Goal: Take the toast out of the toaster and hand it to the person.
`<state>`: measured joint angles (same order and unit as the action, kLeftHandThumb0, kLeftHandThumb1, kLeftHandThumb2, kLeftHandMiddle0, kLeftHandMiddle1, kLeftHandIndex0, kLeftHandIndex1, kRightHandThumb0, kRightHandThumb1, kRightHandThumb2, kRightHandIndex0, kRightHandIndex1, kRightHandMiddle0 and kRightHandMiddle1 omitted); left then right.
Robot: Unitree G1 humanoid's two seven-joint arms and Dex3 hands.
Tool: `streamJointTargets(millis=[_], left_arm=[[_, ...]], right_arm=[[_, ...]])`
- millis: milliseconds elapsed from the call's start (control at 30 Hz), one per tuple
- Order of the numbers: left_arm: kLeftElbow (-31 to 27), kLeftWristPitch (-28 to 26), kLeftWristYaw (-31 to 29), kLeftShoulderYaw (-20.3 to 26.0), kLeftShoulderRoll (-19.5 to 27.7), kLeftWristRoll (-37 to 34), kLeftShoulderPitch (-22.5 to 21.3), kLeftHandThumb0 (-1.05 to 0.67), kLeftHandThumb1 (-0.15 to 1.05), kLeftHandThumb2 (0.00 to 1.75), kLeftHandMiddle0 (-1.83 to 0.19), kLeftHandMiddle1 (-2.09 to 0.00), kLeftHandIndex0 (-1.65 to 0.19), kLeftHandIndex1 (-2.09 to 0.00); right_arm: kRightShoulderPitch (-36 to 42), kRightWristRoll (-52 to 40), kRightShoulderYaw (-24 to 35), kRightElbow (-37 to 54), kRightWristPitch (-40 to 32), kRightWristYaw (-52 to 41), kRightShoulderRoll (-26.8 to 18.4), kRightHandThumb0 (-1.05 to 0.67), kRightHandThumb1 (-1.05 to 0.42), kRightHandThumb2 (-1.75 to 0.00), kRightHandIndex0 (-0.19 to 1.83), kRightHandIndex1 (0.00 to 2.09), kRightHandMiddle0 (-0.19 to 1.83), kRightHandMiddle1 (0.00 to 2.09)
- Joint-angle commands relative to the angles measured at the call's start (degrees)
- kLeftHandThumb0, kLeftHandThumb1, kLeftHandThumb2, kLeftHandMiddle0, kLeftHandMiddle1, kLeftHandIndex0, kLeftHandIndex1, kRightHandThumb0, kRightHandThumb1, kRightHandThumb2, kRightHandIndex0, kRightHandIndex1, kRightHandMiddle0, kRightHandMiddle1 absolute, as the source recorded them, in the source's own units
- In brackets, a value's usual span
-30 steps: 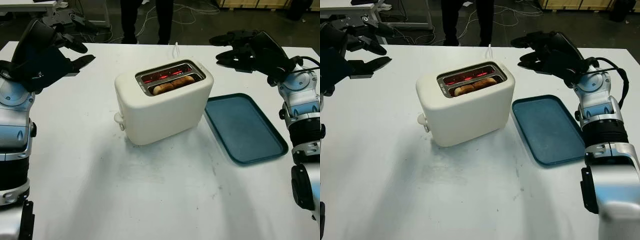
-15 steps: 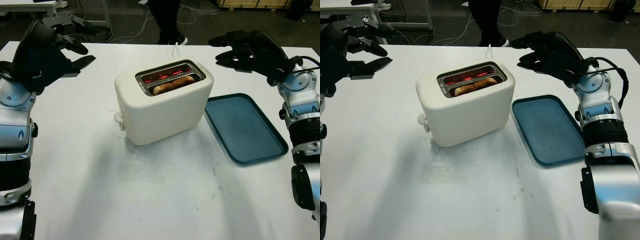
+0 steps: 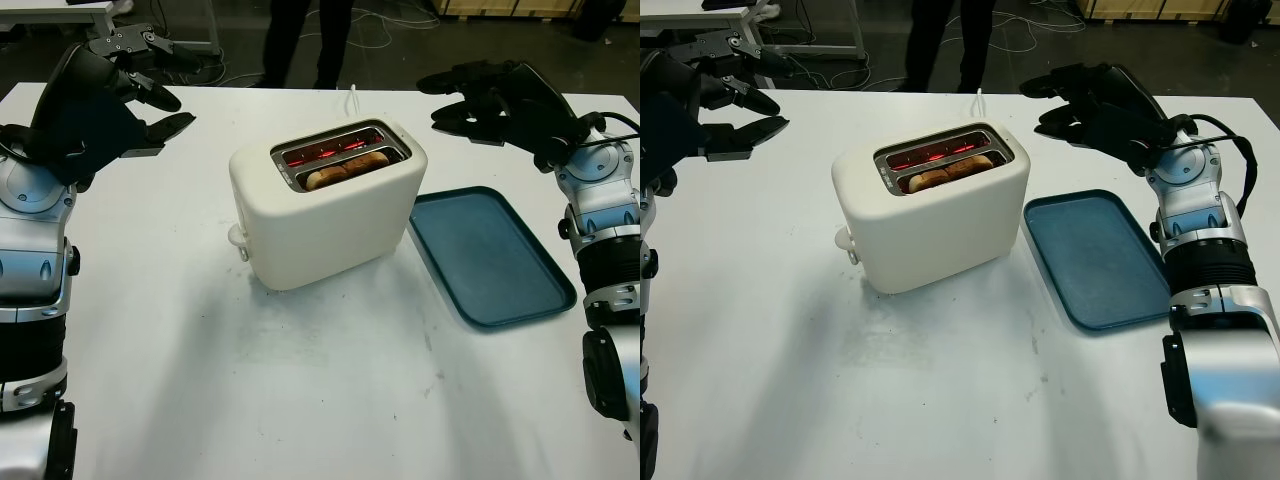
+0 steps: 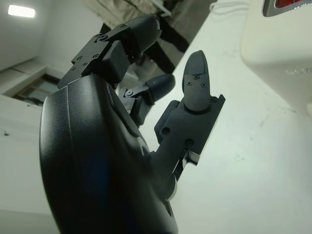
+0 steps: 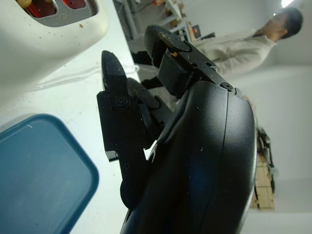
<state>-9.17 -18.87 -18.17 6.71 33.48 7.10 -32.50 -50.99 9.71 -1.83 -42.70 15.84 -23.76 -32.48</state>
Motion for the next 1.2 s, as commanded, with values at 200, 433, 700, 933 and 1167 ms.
streamJointTargets(millis=[200, 433, 700, 933, 1167], left_arm=[[0.79, 0.98, 0.32, -0.06, 0.27, -0.05, 0.15, -0.14, 0.61, 0.63, -0.4, -1.15, -0.43, -0.85], [0.1, -0.28, 0.28, 0.0, -0.04, -0.19, -0.05, -0.18, 0.62, 0.62, -0.39, -1.15, -0.41, -0.85], [0.32, -0.09, 0.09, 0.32, -0.28, -0.61, -0.06, -0.19, 0.62, 0.6, -0.39, -1.15, -0.41, -0.86], [0.72, 1.72, 0.2, -0.5, 0.79, 0.79, 0.12, -0.16, 0.62, 0.6, -0.39, -1.16, -0.41, -0.87], [1.85, 3.12, 0.14, -0.29, 0.63, 0.72, -0.04, -0.2, 0.61, 0.6, -0.42, -1.15, -0.42, -0.87]], right_arm=[[-0.58, -0.13, 0.14, 1.18, -0.21, 0.44, 0.19, -0.29, -0.92, -0.08, 0.89, 0.04, 0.74, 0.0], [-0.35, -0.2, 0.18, 2.08, -0.73, 0.11, -0.03, -0.27, -0.92, -0.09, 0.86, 0.03, 0.73, 0.0], [-0.23, 0.13, 0.07, 2.51, -1.15, 0.36, -0.06, -0.27, -0.92, -0.1, 0.86, 0.02, 0.73, 0.0], [-0.27, -0.82, 0.52, 2.47, -1.89, -0.08, 0.35, -0.25, -0.92, -0.1, 0.87, 0.03, 0.72, 0.0], [-0.06, -0.49, 0.4, 3.15, -2.12, 0.33, 0.32, -0.26, -0.92, -0.09, 0.81, 0.0, 0.73, 0.0]])
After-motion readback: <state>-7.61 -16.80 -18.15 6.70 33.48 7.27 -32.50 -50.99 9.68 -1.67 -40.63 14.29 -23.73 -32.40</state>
